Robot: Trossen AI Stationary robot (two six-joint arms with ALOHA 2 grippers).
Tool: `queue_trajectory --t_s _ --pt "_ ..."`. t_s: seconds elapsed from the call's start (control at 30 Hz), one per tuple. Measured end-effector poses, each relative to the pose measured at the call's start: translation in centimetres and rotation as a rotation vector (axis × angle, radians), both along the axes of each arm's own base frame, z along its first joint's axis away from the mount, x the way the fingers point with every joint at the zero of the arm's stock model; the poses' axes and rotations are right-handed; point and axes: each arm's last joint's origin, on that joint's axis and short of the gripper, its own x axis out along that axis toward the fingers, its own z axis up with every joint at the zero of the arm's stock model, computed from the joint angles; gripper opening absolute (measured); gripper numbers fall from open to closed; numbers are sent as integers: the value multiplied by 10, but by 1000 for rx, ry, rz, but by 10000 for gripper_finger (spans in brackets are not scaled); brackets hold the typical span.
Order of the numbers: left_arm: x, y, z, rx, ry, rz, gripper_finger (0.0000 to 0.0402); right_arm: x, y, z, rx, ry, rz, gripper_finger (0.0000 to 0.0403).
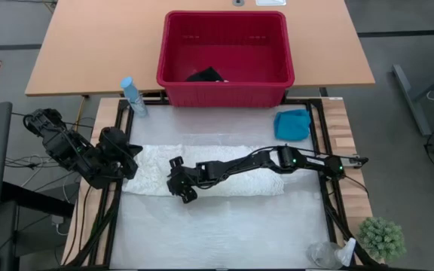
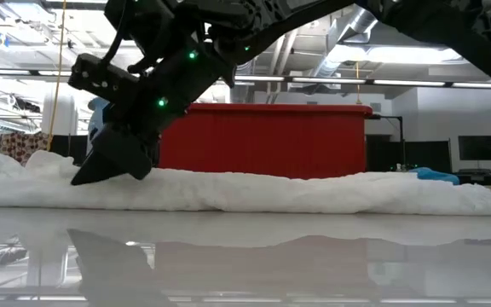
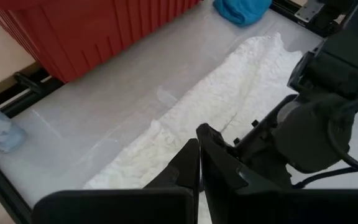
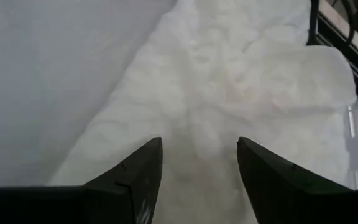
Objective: Fold laundry
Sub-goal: Fold the white blouse
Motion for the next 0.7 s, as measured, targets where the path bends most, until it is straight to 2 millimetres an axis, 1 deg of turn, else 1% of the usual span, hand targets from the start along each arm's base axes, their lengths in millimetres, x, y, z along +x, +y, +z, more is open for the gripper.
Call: queue_trajectory --t_s 0.17,0.43,0.63,0.7 --pt "0 0 0 -8 -2 4 4 0 -3 1 -20 -10 -37 194" --pt "0 0 0 -6 -6 7 4 -1 -3 0 -15 12 -33 136" --pt "1 0 0 17 -8 16 3 -1 -2 1 -17 6 -43 67" --pt "2 0 -3 39 -3 32 3 -2 -2 0 -7 14 -63 41"
